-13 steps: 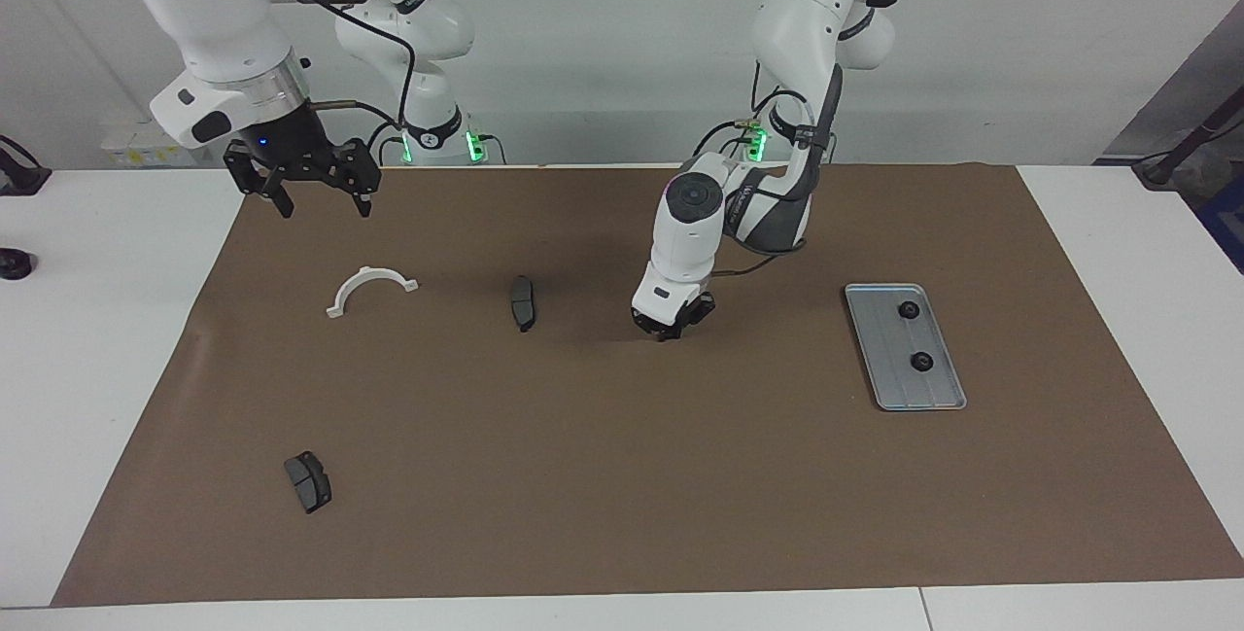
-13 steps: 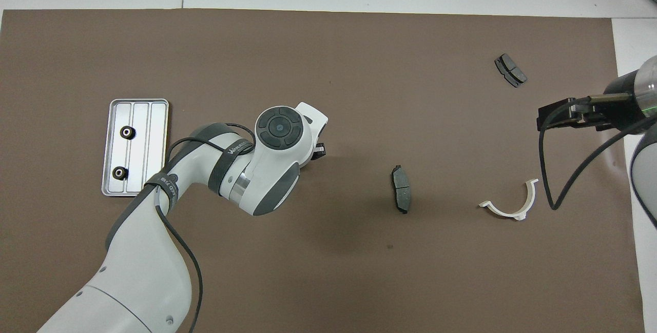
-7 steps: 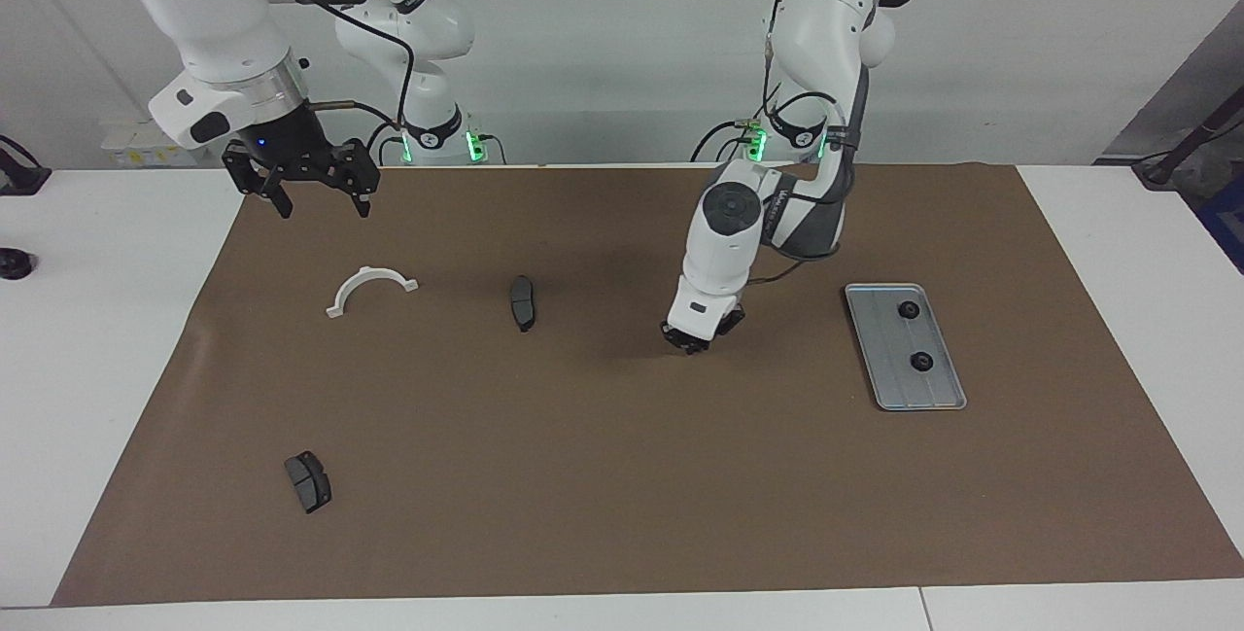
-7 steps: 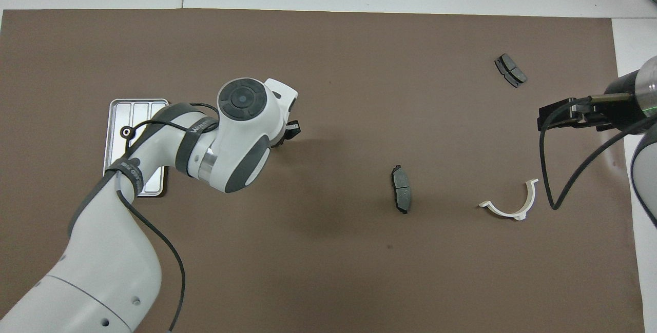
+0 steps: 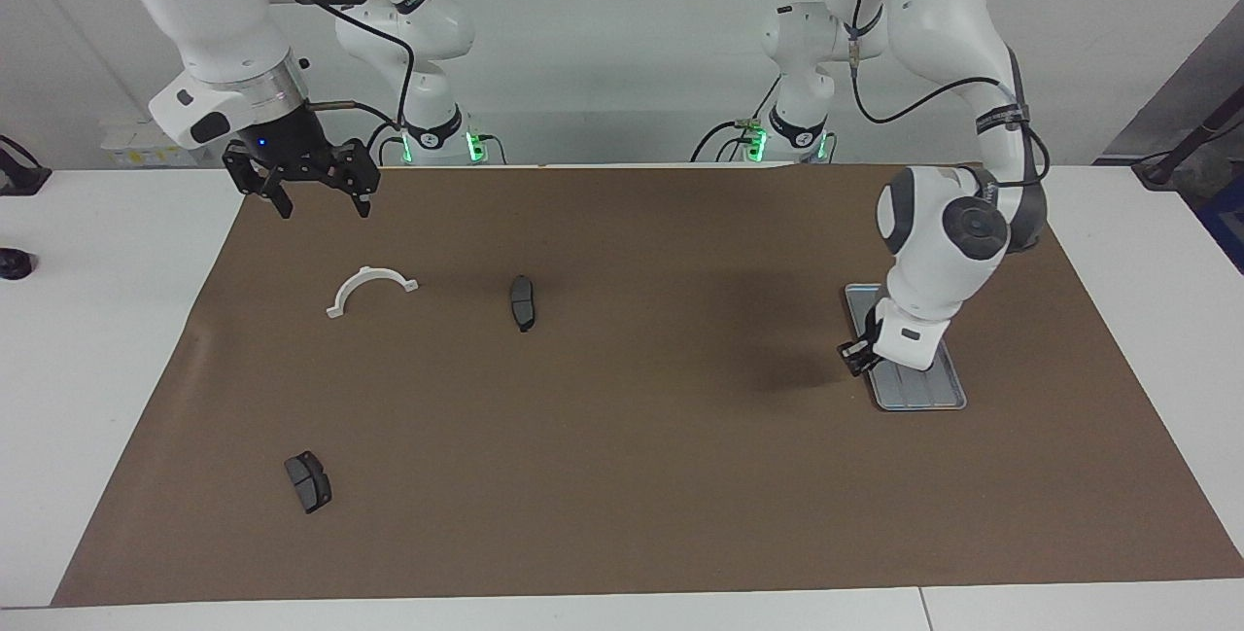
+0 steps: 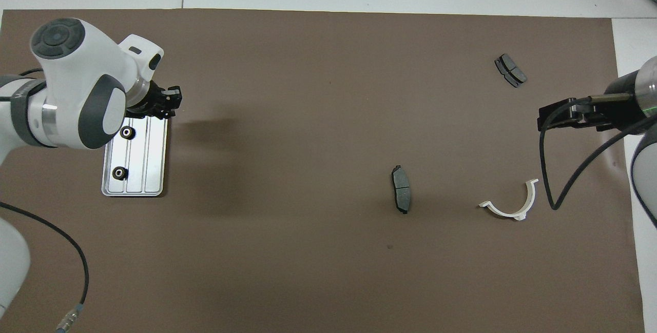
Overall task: Pick bearing gear from pile to tray
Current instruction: 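Place the small black ring in the tray with the left gripper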
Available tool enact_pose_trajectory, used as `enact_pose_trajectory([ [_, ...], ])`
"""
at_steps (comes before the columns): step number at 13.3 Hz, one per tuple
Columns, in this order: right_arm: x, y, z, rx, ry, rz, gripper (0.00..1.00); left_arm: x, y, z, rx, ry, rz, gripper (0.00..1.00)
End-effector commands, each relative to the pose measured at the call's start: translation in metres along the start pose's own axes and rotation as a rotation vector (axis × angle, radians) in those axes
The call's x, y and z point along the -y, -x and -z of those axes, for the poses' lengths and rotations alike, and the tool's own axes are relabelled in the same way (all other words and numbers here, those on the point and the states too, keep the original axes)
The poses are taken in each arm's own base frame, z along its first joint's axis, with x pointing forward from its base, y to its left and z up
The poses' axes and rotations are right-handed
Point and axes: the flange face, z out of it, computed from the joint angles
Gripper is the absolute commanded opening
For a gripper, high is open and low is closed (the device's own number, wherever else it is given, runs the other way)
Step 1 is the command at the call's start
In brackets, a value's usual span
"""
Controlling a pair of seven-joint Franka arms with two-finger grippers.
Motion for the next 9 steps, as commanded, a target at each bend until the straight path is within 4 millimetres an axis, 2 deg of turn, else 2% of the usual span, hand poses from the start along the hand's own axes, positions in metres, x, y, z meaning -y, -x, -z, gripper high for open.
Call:
enact_pose_trajectory([
  [1,0.000,0.002,-0.001,0.012,-0.021,0.012,1.00,0.040,0.015,-0.010,0.050,-0.013,-0.070,0.00],
  [2,0.000,0.002,-0.001,0.012,-0.021,0.012,1.00,0.051,0.019,-0.018,0.055,-0.014,-0.072,0.01],
  [3,0.000,0.002,-0.001,0.012,-0.021,0.012,1.00,0.053,0.022,-0.022,0.039,-0.008,-0.086,0.11],
  [4,0.000,0.002,-0.001,0.012,-0.021,0.012,1.00,0.059,0.024,-0.027,0.026,-0.005,-0.081,0.27],
  [5,0.000,0.002,-0.001,0.012,-0.023,0.012,1.00,0.065,0.021,-0.029,0.017,-0.001,-0.075,0.49],
  [6,0.000,0.002,-0.001,0.012,-0.023,0.012,1.00,0.067,0.018,-0.025,0.006,0.000,-0.088,0.98],
  [7,0.000,0.002,-0.001,0.012,-0.023,0.012,1.00,0.068,0.014,-0.018,-0.010,0.003,-0.098,1.00],
  [9,0.000,0.002,-0.001,0.012,-0.023,0.012,1.00,0.069,0.000,0.018,-0.039,0.007,-0.087,1.00],
])
